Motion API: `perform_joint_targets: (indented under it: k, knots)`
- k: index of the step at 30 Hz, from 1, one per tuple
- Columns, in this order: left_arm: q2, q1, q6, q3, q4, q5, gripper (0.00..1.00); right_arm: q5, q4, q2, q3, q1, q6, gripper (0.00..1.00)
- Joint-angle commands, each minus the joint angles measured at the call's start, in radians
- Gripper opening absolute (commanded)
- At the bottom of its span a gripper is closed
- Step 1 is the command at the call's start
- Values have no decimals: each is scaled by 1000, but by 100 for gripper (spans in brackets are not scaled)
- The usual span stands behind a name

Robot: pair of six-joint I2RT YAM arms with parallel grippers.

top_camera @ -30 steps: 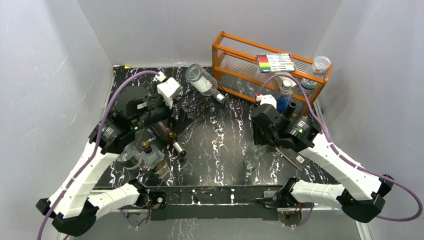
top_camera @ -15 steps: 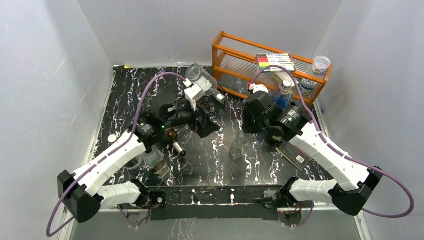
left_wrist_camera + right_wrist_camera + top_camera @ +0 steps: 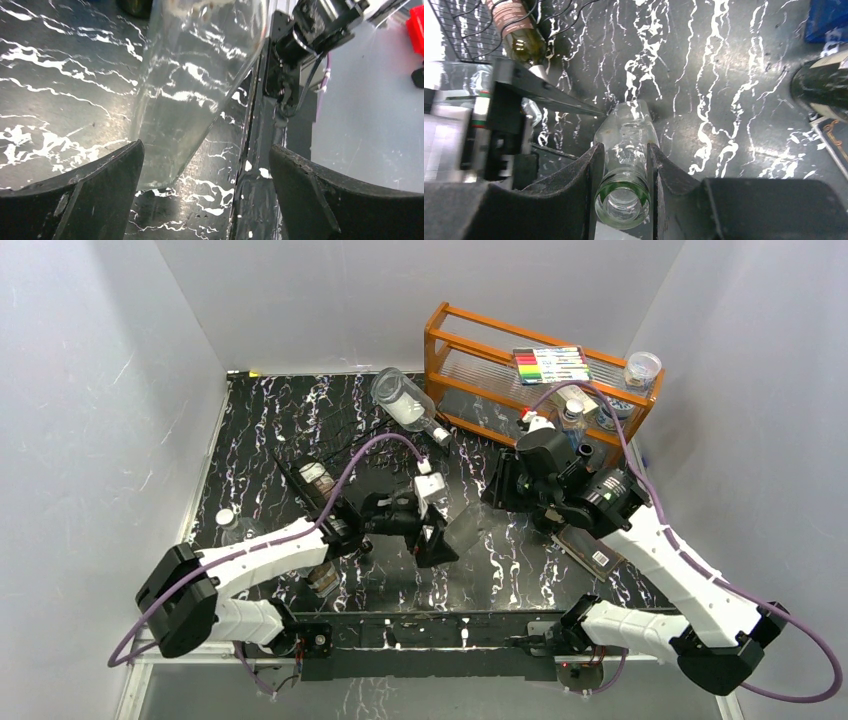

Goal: Put the wine bottle on the wine rack

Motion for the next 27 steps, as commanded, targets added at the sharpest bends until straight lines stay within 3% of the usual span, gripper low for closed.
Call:
perform_joint_targets:
  k: [1, 14, 21, 23, 25, 27]
  knots:
    - [30, -51, 90, -40, 132, -11, 92, -51, 110, -50, -3, -5, 115, 0]
    - [97, -70, 175, -165, 281, -160, 88, -87, 119, -75, 8, -7, 154, 0]
    - [77, -70, 183, -207, 361, -162, 64, -105, 130, -90, -5, -7, 161, 0]
    - [73, -69, 181, -213, 372, -158, 61, -116, 134, -97, -11, -7, 165, 0]
    - [74, -69, 183, -212, 381, -150, 62, -120, 139, -101, -18, -7, 168, 0]
    - [76, -69, 179, -211, 387, -147, 71, -127, 146, -106, -24, -6, 171, 0]
